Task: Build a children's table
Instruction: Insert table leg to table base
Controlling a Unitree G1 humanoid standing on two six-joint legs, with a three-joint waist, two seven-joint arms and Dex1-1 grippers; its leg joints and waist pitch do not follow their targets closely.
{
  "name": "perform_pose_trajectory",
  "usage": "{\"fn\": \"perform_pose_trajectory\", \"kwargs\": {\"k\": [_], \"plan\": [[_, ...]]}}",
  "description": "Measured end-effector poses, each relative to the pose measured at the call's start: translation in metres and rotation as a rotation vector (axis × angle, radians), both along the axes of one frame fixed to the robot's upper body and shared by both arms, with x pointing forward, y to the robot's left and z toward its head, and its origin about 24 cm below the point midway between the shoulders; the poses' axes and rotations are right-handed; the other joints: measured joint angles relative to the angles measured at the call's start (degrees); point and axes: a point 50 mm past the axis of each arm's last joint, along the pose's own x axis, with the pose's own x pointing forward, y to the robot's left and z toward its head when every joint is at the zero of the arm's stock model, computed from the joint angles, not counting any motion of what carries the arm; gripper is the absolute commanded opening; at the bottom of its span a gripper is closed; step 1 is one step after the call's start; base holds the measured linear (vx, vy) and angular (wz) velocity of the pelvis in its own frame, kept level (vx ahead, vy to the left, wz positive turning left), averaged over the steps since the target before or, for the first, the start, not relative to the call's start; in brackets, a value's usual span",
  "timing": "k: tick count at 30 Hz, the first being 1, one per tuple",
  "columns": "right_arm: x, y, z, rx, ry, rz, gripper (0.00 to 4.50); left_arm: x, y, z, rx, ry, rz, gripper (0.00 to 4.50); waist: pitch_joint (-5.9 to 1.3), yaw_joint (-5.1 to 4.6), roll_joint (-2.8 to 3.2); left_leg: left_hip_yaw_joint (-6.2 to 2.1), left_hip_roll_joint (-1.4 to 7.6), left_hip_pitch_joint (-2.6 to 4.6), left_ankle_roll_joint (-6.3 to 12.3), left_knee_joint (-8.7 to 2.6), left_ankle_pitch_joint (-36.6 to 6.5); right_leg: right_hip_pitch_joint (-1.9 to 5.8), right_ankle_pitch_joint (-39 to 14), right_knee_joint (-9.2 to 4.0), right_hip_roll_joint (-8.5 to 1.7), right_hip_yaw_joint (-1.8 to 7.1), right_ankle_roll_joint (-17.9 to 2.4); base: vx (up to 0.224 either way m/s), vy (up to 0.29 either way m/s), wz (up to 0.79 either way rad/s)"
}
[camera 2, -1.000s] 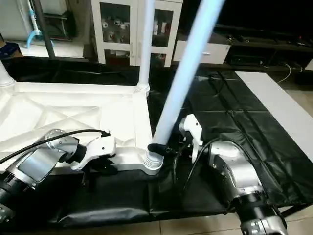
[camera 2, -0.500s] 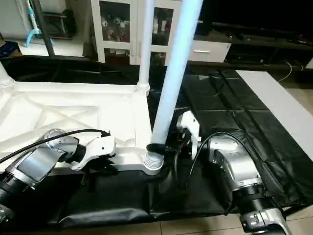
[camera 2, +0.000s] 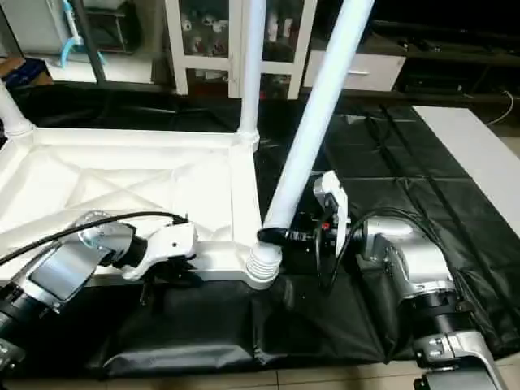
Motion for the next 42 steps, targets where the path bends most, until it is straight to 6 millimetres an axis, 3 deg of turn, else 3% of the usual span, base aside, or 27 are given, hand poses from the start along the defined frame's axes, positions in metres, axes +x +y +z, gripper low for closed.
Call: {"fn": "perform_pose_trajectory", "kwargs": {"k": [7,16,20,30,42], "plan": [[0.008,-0.001,0.023,0.018,-0.05,0.01,1.84,0.0,0.0,0.0,0.0,-0.002,-0.004,0.0,0.02,0.04,-0.04,0.0,0.01,0.01,-0.1,0.06,0.1,0.0,0.0,0.16,0.0,0.0,0.0,0.0,0.0,0.0],[0.003,-0.004,0.021,-0.057,-0.029,0.078,1.84,0.0,0.001,0.0,0.002,-0.001,-0.001,0.0,0.05,0.06,-0.09,-0.02,0.04,0.01,-0.11,0.32,0.1,-0.04,-0.1,0.43,0.0,0.02,0.0,0.0,0.0,0.0],[0.0,0.002,0.008,-0.129,-0.022,0.116,1.84,0.0,0.001,0.0,0.002,-0.001,-0.001,0.0,0.06,0.04,-0.1,-0.03,0.05,-0.02,-0.11,0.39,0.1,-0.07,-0.1,0.49,0.0,0.02,0.0,0.0,0.0,0.0],[0.007,0.011,0.002,-0.17,-0.077,0.1,1.84,0.0,0.001,0.001,0.002,-0.001,-0.002,0.0,0.06,0.06,-0.1,-0.03,0.05,-0.04,0.18,0.46,0.3,-0.08,-0.1,0.54,0.0,0.02,0.0,0.0,0.0,0.0],[0.014,0.021,0.008,-0.246,-0.139,0.198,1.84,0.0,0.002,0.0,0.007,0.001,0.005,0.0,0.0,-0.1,-0.25,-0.05,0.07,-0.01,0.2,0.63,0.3,-0.05,-0.1,0.67,0.0,0.03,0.0,0.0,0.0,0.0]]}}
